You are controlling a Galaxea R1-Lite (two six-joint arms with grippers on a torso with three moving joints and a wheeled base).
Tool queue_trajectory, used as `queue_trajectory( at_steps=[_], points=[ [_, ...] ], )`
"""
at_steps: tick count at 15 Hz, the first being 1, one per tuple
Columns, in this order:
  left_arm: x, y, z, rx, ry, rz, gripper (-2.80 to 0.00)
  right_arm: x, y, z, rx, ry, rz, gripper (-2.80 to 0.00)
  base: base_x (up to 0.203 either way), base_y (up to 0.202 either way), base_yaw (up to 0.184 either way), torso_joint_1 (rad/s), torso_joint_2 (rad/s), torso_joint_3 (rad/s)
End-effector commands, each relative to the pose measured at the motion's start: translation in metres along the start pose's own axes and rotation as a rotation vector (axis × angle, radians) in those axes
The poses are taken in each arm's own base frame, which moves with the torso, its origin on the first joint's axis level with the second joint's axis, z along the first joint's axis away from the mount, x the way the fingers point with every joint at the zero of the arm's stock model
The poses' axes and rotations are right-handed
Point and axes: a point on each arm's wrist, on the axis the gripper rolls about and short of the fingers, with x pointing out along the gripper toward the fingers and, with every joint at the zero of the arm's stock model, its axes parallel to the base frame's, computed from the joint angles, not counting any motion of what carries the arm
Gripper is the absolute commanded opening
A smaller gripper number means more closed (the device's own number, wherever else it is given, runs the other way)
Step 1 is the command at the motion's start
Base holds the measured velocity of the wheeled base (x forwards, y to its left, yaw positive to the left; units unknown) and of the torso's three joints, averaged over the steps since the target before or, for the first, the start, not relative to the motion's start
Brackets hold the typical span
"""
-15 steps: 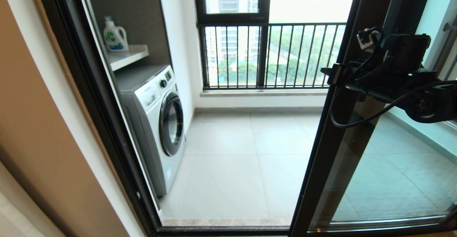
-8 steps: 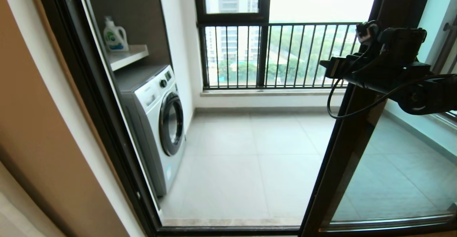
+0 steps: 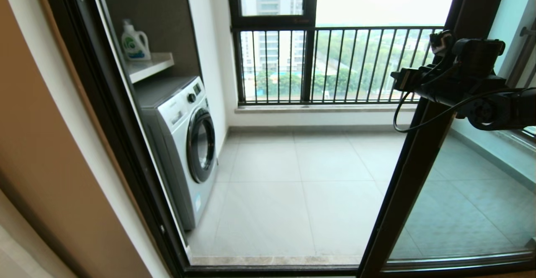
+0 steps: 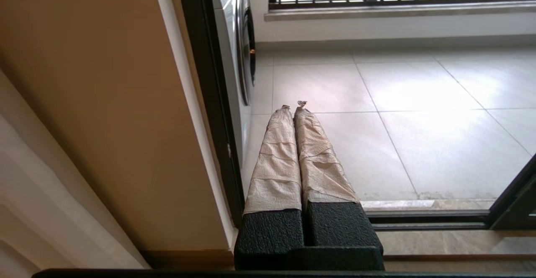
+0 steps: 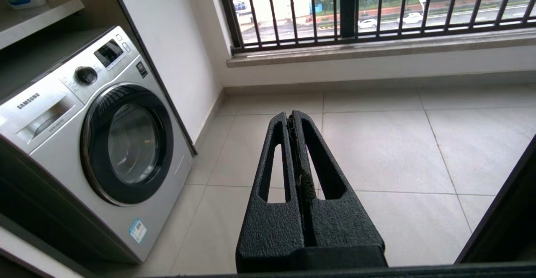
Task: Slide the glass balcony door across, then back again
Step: Open the slid door
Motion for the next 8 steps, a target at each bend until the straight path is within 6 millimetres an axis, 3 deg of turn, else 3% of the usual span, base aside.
queue_trajectory(
  at_steps=[1, 8],
  points=[
    [0.0, 0.0, 0.0, 0.0, 0.001, 0.0, -2.8, 0.003, -0.013, -0.001, -0.001, -0.007, -0.025, -2.8, 0.0, 0.0, 0.0, 0.0, 0.0, 0.0],
    [0.0, 0.0, 0.0, 0.0, 0.001, 0.0, -2.8, -0.002, -0.056, 0.005, -0.009, -0.033, -0.12, -2.8, 0.0, 0.0, 0.0, 0.0, 0.0, 0.0]
  ],
)
